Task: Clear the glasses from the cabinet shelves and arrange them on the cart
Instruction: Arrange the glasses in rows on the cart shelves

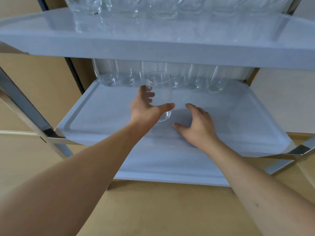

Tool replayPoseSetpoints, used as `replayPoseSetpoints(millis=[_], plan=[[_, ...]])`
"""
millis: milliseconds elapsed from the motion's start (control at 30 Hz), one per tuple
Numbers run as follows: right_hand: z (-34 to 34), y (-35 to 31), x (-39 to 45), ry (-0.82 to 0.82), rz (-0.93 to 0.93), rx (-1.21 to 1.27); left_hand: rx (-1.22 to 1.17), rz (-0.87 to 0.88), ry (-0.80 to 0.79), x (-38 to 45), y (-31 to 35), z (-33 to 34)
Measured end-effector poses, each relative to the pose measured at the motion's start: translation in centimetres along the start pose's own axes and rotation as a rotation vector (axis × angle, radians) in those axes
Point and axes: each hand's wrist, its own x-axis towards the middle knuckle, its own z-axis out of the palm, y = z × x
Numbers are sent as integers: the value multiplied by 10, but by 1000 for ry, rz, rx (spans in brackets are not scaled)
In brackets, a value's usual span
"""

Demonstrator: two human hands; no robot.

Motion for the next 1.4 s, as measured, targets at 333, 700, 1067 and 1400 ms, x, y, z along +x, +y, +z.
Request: replayPoseSetpoints(millis=[333,700,1067,1400], plan=[[-21,28,9,105,62,510,-3,57,-168,-6,23,72],[-43,64,13,261,139,684,15,90,-294,-8,25,73],[-80,126,63,477,215,565,791,377,-374,21,-31,58],[-78,151,123,559,251,571,861,415,-331,22,-34,62]])
